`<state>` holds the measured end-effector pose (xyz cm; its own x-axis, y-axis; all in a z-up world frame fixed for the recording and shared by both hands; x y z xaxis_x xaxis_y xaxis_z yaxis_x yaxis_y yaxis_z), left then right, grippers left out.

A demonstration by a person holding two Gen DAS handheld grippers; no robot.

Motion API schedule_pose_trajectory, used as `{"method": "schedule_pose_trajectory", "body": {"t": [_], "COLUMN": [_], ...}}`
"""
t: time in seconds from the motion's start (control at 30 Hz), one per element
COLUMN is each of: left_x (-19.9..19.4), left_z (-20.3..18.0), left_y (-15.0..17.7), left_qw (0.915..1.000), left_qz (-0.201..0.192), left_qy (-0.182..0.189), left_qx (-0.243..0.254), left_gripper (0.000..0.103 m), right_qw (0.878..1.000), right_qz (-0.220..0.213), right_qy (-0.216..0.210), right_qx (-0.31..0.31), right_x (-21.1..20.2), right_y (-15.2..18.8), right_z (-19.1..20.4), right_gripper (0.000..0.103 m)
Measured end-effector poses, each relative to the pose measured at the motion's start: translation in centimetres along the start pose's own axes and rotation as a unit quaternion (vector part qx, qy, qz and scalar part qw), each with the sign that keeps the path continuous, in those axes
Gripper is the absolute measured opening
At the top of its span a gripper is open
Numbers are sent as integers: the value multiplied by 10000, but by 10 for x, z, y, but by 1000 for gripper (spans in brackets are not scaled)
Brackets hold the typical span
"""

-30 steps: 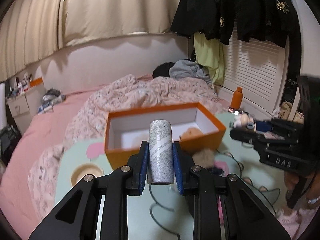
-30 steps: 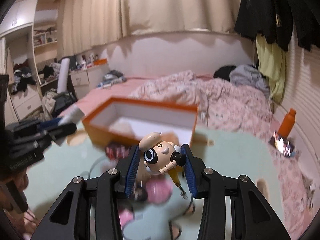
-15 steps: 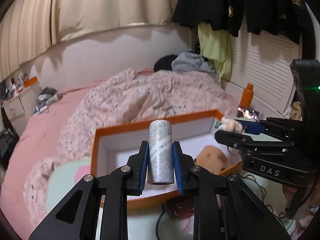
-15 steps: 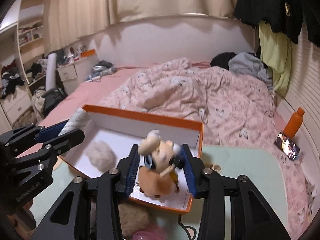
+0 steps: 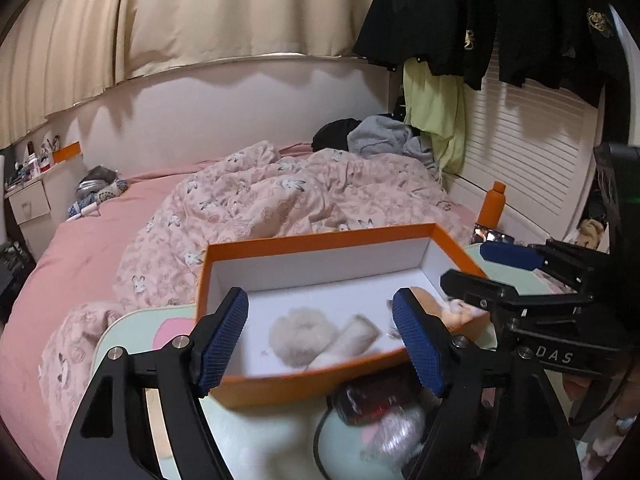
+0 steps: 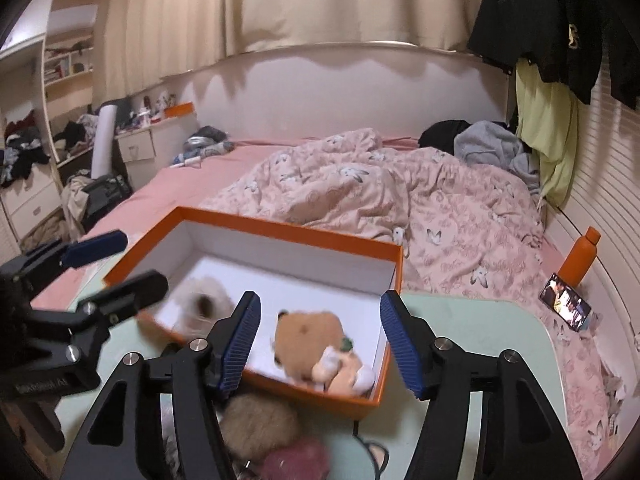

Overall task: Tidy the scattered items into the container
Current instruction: 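Withdraw both grippers from the box back over the table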

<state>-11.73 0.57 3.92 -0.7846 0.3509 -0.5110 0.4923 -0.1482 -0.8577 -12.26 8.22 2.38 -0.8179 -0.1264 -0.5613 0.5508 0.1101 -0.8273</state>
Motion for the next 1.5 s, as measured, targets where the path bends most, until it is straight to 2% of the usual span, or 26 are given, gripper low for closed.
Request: {"method": "schedule_pose_trajectory", "body": {"t": [0.13, 0.23, 0.4, 0.5, 0.57, 0.63, 0.7, 0.8, 0.97, 1.2, 1.5], "left_x": [-23, -40, -50, -48, -41, -37, -35, -35, -37, -39, -50], "left_z": [-8, -13, -18, -14, -10, -5, -2, 4, 8, 11, 11], "left_y": [14, 37, 86, 113, 128, 133, 136, 139, 143, 145, 134], "left_qw": [10000, 9995, 9968, 9931, 9908, 9906, 9906, 9905, 9909, 9910, 9944], "left_qz": [67, 186, 658, 864, 1159, 1262, 1277, 1256, 1142, 1090, 691], "left_qy": [30, -99, -288, -605, -584, -511, -492, -472, -589, -653, -598], "left_qx": [59, 238, 355, 517, 385, 144, -8, -297, -393, -417, -522], "left_gripper": [75, 75, 75, 75, 75, 75, 75, 78, 79, 79, 79], "right_qw": [9997, 9991, 9988, 9979, 9970, 9960, 9952, 9951, 9954, 9954, 9953], "right_qz": [63, 225, 451, 580, 730, 864, 948, 946, 937, 936, 961], "right_qy": [-198, -285, -108, 112, 70, 57, 124, 174, 125, 94, 64], "right_qx": [-95, -220, -156, -279, -236, -201, -224, -210, -177, -181, -130], "right_x": [-23, -38, -56, -57, -53, -46, -42, -41, -42, -41, -41], "right_y": [23, 52, 100, 122, 133, 139, 141, 144, 145, 145, 145], "right_z": [7, 8, -4, -9, -9, -9, -10, -11, -9, -9, -8], "right_gripper": [62, 62, 63, 65, 65, 65, 65, 76, 80, 83, 84]}}
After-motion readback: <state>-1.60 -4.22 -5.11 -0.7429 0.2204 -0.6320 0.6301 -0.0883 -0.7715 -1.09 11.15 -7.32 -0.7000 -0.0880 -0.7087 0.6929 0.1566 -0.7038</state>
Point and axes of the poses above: each gripper's, at about its wrist camera, not at the fingertips, and x roughly the way its jaws point, z to its left, y to its underside, the point moved 9 cm from there along x, roughly the way its jaws point, and after that the axes turned 5 degrees about y, right-handed, at the moved point
